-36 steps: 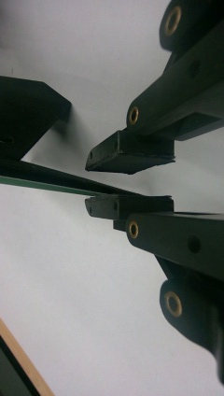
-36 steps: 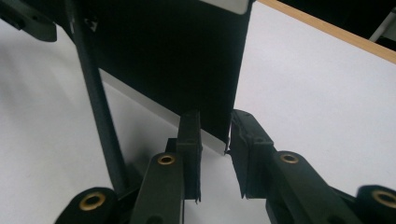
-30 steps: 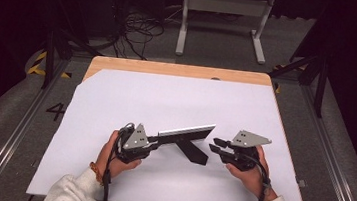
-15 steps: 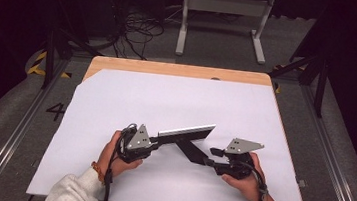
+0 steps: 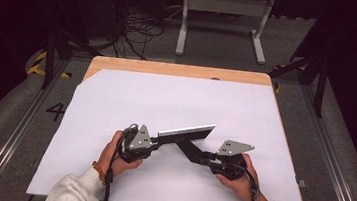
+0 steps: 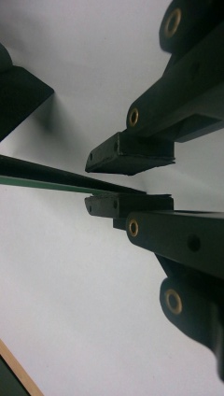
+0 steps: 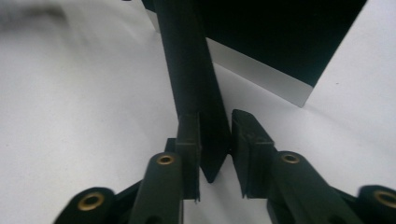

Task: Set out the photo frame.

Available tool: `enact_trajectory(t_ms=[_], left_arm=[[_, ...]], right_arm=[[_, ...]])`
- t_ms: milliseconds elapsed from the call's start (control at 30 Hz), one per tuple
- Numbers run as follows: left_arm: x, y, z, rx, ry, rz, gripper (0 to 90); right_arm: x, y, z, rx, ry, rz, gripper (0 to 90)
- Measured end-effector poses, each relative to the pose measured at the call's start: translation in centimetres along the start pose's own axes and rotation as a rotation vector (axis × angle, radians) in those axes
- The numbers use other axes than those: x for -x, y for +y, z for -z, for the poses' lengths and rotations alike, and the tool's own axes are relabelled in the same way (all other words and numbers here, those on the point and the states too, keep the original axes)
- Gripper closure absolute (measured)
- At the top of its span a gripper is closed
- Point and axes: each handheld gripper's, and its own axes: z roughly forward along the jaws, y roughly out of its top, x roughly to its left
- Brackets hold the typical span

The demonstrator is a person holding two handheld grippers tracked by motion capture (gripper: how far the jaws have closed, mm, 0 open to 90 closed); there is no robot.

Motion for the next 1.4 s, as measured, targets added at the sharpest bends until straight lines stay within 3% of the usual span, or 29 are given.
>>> enact_trajectory(t_ms=[200,767,1033,1400], left_arm=[[0.0,0.0,-0.2,-0.008,0.005,0.000,79.5],[0.5,0.1,0.4,-0.001,0.011,0.021,77.2],[0.9,0.2,0.5,-0.002,0.005,0.013,77.8],[1.4,0.3,0.7,0.006,0.004,0.035,77.8]], right_arm=[[0.2,0.0,-0.1,-0.006,0.021,-0.013,77.6],[0.8,0.2,0.1,-0.020,0.012,-0.021,76.7],[1.3,0.2,0.2,-0.029,-0.009,-0.031,74.8],[2.2,0.5,0.0,-0.034,-0.037,-0.052,71.7]])
